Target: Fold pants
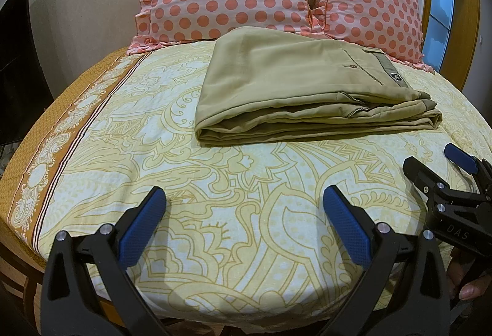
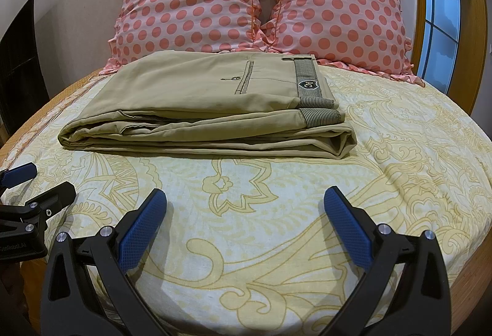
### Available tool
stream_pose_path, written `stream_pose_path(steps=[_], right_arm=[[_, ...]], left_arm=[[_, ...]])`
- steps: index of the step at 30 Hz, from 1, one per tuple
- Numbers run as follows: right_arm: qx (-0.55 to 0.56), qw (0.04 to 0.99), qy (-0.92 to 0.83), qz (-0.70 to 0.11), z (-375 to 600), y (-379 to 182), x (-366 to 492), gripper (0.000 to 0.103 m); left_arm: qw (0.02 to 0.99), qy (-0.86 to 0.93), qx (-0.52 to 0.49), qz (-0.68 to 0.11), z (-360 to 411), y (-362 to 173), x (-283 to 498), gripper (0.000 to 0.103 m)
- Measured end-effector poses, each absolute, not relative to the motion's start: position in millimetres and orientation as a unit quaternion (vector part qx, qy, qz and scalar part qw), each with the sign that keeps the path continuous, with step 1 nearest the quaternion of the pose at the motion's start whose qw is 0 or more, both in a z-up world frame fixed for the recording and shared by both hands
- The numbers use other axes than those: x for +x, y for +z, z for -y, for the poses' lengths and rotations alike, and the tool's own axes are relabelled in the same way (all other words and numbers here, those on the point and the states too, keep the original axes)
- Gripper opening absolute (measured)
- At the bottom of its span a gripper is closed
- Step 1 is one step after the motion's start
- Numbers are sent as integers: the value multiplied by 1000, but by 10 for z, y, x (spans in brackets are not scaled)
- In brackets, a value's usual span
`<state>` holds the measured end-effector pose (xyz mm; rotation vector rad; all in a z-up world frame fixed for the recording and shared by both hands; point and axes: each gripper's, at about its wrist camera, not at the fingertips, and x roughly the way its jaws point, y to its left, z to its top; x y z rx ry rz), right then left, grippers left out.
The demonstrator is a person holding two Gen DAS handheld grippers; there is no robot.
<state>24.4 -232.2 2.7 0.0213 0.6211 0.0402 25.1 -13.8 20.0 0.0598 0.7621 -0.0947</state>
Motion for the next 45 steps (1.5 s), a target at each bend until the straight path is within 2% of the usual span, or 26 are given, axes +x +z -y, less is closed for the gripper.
stream_pose_path(steps=[45], right_arm=[[11, 952, 19, -305, 2318, 27, 244, 102]], left_arm=[[929, -40, 25, -367, 137, 226, 284, 101]])
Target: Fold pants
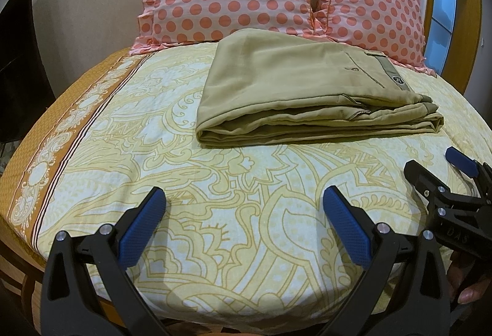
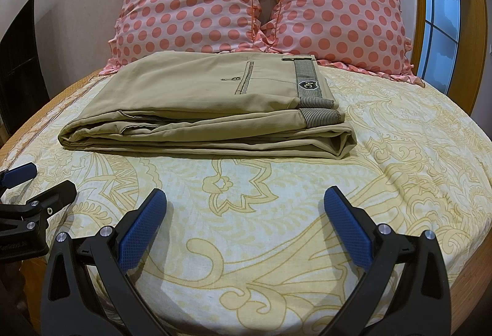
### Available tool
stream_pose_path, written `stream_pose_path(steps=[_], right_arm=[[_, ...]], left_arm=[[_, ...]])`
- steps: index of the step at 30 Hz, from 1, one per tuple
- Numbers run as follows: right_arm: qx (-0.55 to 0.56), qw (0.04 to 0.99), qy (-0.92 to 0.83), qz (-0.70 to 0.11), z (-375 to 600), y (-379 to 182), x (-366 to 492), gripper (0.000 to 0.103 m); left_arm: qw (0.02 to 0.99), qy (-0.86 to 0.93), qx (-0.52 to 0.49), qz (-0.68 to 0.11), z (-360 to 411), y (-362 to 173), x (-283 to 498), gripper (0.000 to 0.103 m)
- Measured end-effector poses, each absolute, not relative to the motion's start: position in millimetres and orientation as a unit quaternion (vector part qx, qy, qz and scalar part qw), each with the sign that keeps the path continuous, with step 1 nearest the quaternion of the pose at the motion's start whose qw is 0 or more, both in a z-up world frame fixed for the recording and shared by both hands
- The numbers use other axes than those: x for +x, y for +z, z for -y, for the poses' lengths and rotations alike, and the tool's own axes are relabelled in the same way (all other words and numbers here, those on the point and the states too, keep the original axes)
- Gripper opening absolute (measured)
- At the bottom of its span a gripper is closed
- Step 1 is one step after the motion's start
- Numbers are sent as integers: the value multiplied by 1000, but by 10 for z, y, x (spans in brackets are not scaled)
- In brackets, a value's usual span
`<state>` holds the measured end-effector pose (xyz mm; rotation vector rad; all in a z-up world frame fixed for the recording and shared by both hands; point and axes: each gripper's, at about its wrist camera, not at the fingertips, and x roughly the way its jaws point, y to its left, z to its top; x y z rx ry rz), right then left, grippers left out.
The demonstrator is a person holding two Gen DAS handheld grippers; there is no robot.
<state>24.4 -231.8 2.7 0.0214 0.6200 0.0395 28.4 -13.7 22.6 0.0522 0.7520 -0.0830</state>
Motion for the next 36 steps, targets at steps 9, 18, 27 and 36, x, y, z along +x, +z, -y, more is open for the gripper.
stream_pose_path(steps=[9, 18, 27, 36], right_arm=[[11, 952, 19, -305, 2318, 28, 242, 102], [11, 952, 19, -305, 2317, 26, 243, 102], [11, 952, 19, -305, 2319, 25, 244, 102], [11, 952, 19, -305, 2319, 24, 247, 102]], left_arm=[[930, -39, 25, -365, 147, 210, 282, 101], [930, -38, 24, -365, 151, 209, 285, 101], [930, -37, 24, -365, 153, 204, 294, 101], [930, -37, 24, -366, 156, 202, 292, 101]])
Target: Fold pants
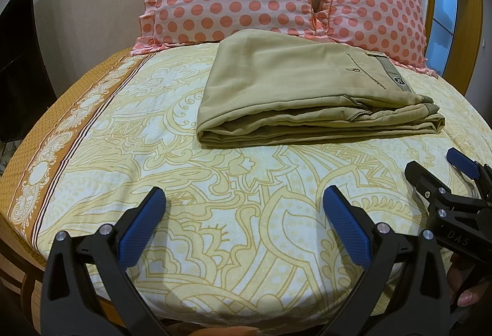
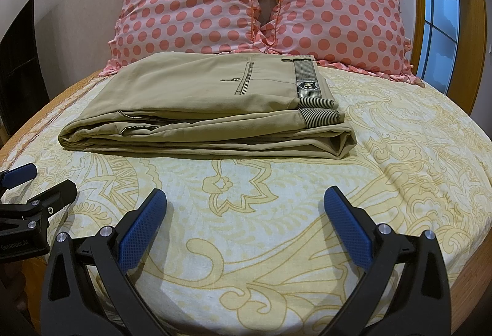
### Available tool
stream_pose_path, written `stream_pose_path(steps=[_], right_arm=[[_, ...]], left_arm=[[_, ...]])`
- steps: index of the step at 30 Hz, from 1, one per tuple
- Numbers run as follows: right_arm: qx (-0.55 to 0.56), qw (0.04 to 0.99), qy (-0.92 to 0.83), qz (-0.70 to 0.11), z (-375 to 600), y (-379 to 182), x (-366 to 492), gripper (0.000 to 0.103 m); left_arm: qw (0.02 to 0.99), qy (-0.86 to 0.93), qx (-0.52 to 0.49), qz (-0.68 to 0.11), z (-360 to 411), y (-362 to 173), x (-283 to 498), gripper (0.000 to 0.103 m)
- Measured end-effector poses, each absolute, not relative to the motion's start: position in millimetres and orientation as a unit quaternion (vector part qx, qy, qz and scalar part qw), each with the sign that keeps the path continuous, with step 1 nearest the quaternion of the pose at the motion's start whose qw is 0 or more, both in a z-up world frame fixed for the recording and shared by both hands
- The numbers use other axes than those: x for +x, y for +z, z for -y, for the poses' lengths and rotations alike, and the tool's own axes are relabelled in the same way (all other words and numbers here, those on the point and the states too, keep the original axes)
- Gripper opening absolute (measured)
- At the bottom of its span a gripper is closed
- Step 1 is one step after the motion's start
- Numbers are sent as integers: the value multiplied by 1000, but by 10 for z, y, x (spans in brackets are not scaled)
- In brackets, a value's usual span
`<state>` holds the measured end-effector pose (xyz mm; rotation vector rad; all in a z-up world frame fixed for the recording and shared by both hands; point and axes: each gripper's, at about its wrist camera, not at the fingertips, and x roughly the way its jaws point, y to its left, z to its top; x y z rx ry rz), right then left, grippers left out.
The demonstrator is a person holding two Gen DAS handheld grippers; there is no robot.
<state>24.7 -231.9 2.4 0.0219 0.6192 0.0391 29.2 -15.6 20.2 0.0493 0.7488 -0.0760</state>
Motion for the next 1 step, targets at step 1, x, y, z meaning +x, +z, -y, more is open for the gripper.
stream_pose_path(steps=[1], right_arm=[[11, 952, 19, -305, 2319, 24, 247, 102]], left_arm=[[930, -37, 24, -366, 158, 202, 290, 101]])
